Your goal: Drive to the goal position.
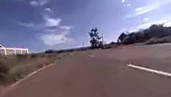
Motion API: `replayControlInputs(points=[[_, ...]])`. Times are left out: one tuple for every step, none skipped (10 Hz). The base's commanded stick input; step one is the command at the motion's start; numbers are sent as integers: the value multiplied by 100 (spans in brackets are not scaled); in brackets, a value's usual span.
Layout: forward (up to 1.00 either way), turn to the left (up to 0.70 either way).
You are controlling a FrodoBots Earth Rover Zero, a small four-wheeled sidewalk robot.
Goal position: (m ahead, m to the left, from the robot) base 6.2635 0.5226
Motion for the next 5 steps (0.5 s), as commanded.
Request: replayControlInputs(points=[[87,0],[87,0],[86,0],[86,0],[85,0]])
